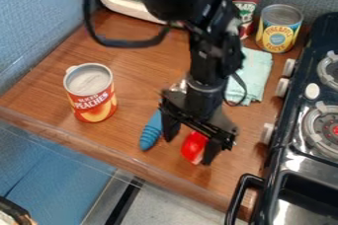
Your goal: Move an object from bottom of the table towards middle
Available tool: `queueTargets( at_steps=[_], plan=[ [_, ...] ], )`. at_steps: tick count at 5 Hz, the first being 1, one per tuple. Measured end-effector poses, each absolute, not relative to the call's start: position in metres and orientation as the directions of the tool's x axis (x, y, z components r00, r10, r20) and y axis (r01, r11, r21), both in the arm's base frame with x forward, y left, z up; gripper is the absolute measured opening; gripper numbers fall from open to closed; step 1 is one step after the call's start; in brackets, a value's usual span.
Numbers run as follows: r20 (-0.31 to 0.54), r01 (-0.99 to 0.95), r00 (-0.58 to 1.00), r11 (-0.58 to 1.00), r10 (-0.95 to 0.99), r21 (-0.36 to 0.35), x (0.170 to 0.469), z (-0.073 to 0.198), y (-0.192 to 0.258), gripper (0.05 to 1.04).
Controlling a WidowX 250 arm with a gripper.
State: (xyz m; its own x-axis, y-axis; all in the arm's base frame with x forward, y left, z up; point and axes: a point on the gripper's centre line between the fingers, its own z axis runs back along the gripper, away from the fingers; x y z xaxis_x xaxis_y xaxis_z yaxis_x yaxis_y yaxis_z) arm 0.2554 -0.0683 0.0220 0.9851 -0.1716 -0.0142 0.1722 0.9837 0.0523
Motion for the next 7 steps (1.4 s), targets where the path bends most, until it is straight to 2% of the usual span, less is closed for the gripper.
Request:
queueTargets(
  at_steps=[1,2,3,4,5,6,7],
  plan=[
    [-0.020,0.178,0.984,0.982,-0.177,0.067,0.254,0.018,-0.072,0.998],
    [-0.034,0.169,0.985,0.983,-0.167,0.076,0.253,0.011,-0.072,0.926],
    [-0.038,0.169,0.985,0.982,-0.167,0.080,0.256,0.009,-0.072,0.665],
    [-0.027,0.136,0.991,0.988,-0.134,0.070,0.268,0.016,-0.063,0.571],
    [0.025,0.062,0.998,0.997,-0.064,0.046,0.290,0.042,-0.043,0.571],
    [0.078,-0.038,0.996,0.999,0.036,0.031,0.316,0.067,-0.003,0.571],
    [0.099,-0.100,0.990,0.994,0.097,0.033,0.335,0.069,0.028,0.571]
  ],
)
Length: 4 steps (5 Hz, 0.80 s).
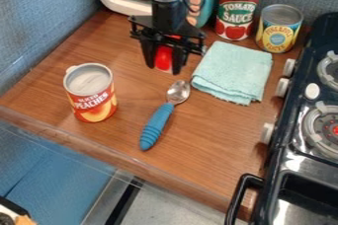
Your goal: Move an object from bottom of the table towards middle
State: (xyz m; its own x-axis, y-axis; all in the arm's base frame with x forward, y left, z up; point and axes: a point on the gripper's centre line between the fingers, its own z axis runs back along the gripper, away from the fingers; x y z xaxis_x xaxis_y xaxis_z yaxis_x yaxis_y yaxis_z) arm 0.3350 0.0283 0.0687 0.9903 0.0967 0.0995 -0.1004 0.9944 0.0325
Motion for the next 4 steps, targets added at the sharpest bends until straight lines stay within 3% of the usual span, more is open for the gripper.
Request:
queueTargets(
  at_steps=[3,4],
  plan=[
    [0.023,-0.208,0.978,0.975,0.207,0.074,0.385,0.018,0.079,0.571],
    [0.039,-0.215,0.976,0.974,0.212,0.074,0.394,0.020,0.084,0.571]
  ],
)
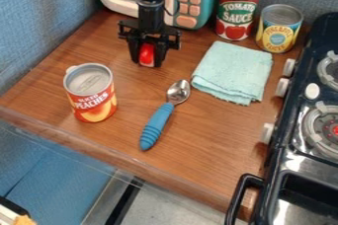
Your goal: Move an object from bottom of the table towards middle
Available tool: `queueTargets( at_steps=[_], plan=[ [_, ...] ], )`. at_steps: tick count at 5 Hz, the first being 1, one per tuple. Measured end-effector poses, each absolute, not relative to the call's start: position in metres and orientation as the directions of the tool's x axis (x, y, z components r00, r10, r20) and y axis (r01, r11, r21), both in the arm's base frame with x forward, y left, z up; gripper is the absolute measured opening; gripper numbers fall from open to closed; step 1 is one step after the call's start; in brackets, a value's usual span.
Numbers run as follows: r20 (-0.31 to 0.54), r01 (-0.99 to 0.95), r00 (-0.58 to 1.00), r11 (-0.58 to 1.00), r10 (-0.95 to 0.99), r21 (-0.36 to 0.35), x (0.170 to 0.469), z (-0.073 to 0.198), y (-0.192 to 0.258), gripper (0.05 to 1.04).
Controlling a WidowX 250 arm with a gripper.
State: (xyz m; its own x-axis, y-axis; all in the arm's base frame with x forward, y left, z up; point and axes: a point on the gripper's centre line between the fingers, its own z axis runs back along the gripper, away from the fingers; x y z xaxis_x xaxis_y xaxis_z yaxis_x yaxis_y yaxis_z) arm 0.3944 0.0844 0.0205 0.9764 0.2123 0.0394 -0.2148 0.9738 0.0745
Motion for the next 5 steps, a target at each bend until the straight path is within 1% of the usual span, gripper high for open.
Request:
queueTargets(
  at_steps=[1,2,3,4,5],
  plan=[
    [0.034,-0.209,0.978,0.975,0.207,0.077,0.395,0.023,0.085,0.642],
    [0.030,-0.204,0.979,0.977,0.202,0.061,0.394,0.022,0.083,0.928],
    [0.061,-0.187,0.981,0.982,0.185,0.022,0.393,0.050,0.077,1.003],
    [0.089,-0.176,0.980,0.984,0.178,-0.021,0.386,0.077,0.072,0.999],
    [0.084,-0.170,0.981,0.984,0.174,-0.056,0.376,0.088,0.064,0.999]
  ],
)
